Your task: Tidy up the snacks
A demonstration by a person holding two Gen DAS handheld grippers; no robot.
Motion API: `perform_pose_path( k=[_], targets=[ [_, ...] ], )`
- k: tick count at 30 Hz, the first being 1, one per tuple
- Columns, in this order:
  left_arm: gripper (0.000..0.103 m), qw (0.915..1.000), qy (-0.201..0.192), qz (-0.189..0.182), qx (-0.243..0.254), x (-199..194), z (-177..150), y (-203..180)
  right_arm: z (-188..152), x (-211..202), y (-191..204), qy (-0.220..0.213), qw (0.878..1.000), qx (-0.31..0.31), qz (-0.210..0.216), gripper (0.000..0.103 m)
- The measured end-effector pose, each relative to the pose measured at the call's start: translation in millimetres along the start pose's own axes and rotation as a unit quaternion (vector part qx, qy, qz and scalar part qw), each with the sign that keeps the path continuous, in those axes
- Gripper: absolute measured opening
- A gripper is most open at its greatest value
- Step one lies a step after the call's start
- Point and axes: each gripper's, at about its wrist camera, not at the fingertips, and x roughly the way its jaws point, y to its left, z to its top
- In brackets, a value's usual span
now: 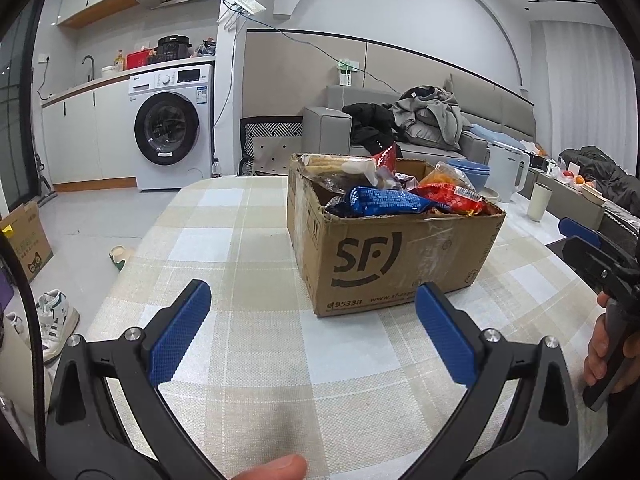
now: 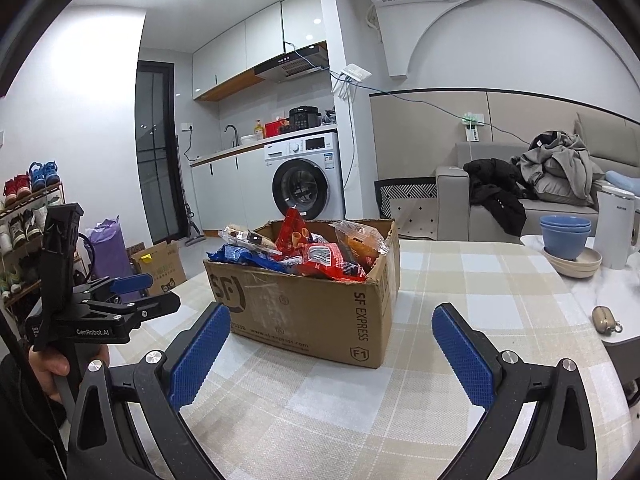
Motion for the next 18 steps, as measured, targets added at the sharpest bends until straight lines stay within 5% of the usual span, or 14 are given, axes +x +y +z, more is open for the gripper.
perform_pose_path(
  k=[18],
  targets=[
    [0.102,1.0000,0.005,0.004,-0.004,3.0,-1.0,1.0,-0.5,-0.3,-1.8,0.001,1.000,0.002,0.000,0.103]
  ],
)
